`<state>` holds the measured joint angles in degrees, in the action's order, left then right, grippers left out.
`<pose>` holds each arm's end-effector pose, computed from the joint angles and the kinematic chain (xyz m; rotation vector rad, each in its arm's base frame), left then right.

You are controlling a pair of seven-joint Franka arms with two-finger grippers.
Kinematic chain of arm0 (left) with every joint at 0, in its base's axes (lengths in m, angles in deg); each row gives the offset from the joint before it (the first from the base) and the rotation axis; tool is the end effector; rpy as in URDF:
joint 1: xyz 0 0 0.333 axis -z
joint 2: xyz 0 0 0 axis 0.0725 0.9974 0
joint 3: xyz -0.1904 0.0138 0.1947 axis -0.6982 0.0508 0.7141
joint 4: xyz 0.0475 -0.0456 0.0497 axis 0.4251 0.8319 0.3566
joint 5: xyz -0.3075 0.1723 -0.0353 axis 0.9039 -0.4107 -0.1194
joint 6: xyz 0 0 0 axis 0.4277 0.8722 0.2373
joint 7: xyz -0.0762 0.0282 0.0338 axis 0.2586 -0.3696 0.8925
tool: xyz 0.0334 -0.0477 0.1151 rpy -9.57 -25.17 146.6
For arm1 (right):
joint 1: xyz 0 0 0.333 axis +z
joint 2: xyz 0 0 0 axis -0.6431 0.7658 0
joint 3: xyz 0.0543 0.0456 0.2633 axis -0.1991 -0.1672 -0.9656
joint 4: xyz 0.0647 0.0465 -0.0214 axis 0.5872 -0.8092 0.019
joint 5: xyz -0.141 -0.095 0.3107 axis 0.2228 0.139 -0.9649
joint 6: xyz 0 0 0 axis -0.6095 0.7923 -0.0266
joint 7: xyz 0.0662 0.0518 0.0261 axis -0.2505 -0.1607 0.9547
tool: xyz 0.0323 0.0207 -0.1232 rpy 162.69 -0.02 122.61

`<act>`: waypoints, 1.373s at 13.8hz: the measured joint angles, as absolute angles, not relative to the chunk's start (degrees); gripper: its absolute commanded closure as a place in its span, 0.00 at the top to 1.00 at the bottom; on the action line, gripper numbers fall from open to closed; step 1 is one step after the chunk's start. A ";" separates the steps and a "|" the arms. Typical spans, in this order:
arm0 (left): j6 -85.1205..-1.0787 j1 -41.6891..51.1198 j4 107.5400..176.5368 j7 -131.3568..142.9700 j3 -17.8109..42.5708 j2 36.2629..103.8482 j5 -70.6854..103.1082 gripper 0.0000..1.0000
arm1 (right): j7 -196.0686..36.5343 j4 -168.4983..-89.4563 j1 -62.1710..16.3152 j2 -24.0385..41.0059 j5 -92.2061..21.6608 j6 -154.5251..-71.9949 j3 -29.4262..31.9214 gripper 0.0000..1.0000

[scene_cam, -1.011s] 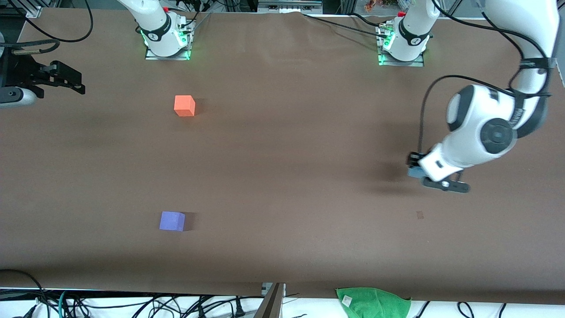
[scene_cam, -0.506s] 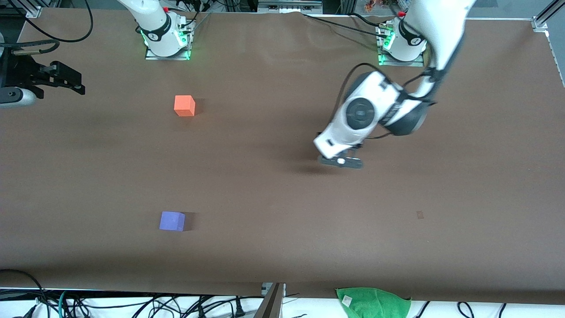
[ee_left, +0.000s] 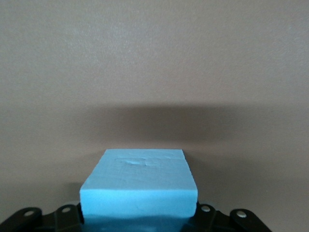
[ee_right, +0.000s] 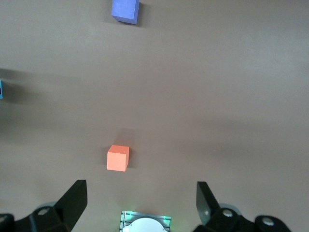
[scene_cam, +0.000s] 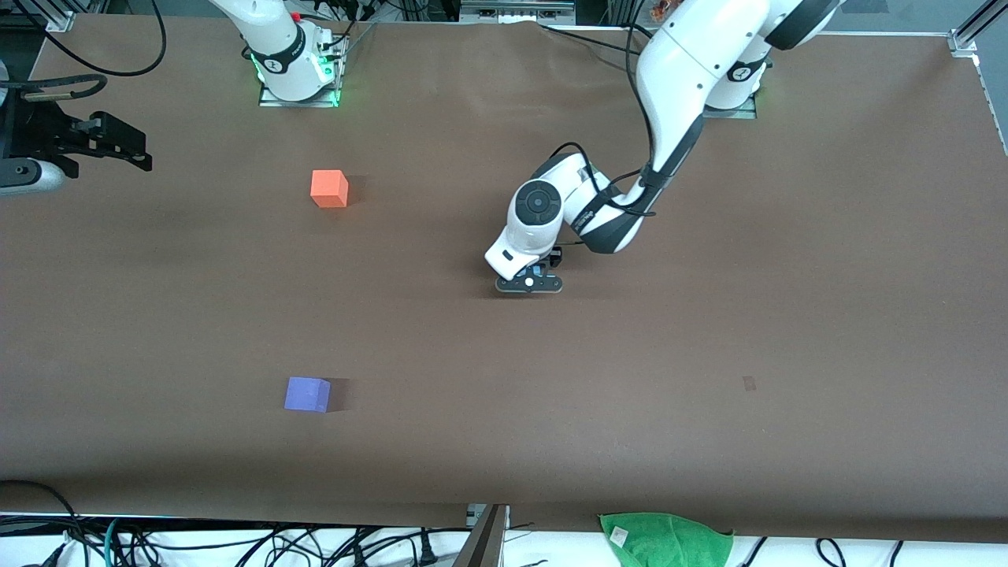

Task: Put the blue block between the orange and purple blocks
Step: 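Carry the cube toward the table middle and release it, then lower the right gripper onto the cube while the left gripper withdraws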

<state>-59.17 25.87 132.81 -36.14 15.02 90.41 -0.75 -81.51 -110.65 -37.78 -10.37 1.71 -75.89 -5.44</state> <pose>0.4591 -0.4401 0.1520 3.0919 0.0444 -0.1351 0.5111 0.0306 0.5705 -3.1291 -0.1852 0.1957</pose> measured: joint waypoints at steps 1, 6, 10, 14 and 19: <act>-59.66 26.19 132.56 -36.23 15.44 90.53 -0.75 1.00 | -81.51 -110.65 -37.78 -10.36 1.71 -75.90 -5.43 1.00; -59.48 25.85 130.83 -36.31 16.06 89.55 -0.75 1.00 | -81.51 -110.65 -37.78 -10.28 1.71 -76.78 -5.44 1.00; -46.31 25.81 129.23 -36.31 16.03 80.44 -0.75 1.00 | -81.51 -110.72 -37.78 -8.93 1.71 -78.29 -5.44 1.00; -32.97 21.91 129.08 -36.34 16.47 68.06 -0.76 1.00 | -81.41 -110.79 -37.62 -6.63 1.71 -79.22 -5.68 1.00; -21.16 10.12 128.07 -22.82 16.60 59.20 -0.79 1.00 | -82.56 -111.07 -32.24 -3.69 1.52 -80.38 -6.44 1.00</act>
